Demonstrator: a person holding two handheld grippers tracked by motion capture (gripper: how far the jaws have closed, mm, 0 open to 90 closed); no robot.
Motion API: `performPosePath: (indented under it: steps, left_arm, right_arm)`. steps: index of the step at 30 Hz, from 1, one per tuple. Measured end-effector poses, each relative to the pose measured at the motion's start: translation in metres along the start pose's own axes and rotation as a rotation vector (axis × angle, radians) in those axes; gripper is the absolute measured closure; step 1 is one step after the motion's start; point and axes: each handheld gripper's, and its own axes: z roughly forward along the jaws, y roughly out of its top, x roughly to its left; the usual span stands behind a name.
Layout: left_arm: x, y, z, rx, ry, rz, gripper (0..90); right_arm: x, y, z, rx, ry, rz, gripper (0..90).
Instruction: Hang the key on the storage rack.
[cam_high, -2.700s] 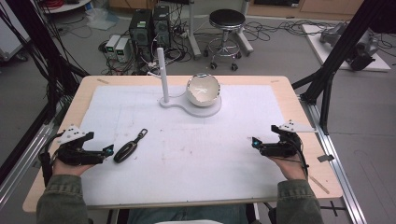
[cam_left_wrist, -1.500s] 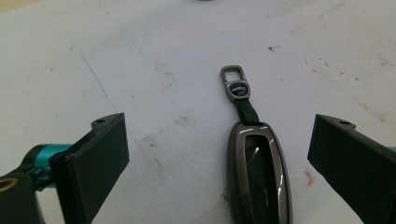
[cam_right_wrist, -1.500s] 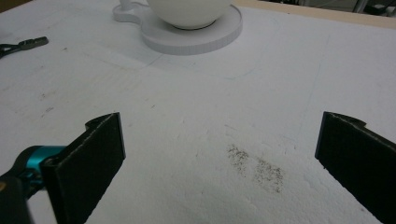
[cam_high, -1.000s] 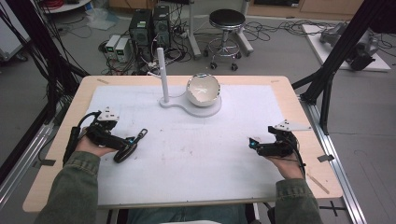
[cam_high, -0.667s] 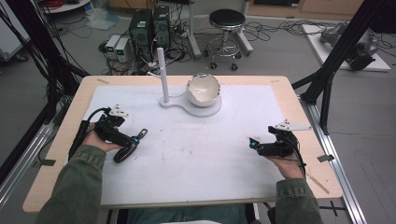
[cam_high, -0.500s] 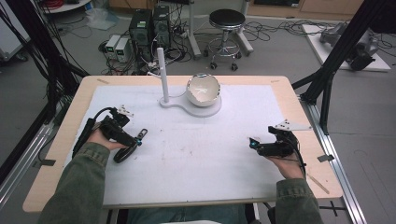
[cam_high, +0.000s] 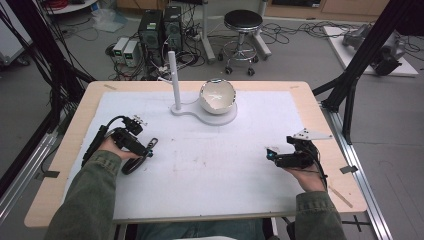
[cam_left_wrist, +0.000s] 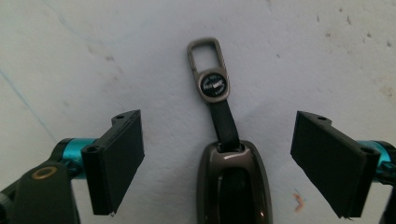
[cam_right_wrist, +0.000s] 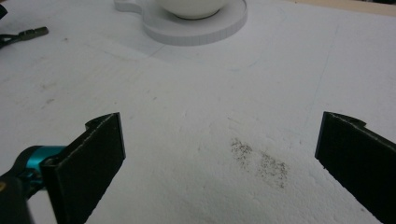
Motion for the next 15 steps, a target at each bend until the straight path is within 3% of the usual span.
performPosePath:
  steps: [6, 15]
  left_arm:
    - [-0.004, 0.012, 0.006, 0.057, 0.037, 0.000, 30.6]
    - [-0.004, 0.029, 0.010, 0.128, 0.054, -0.016, 39.6]
  right_arm:
    - [0.001, 0.000, 0.001, 0.010, -0.002, -0.007, 0.6]
    - [0.002, -0.001, 0.000, 0.021, 0.002, -0.010, 0.6]
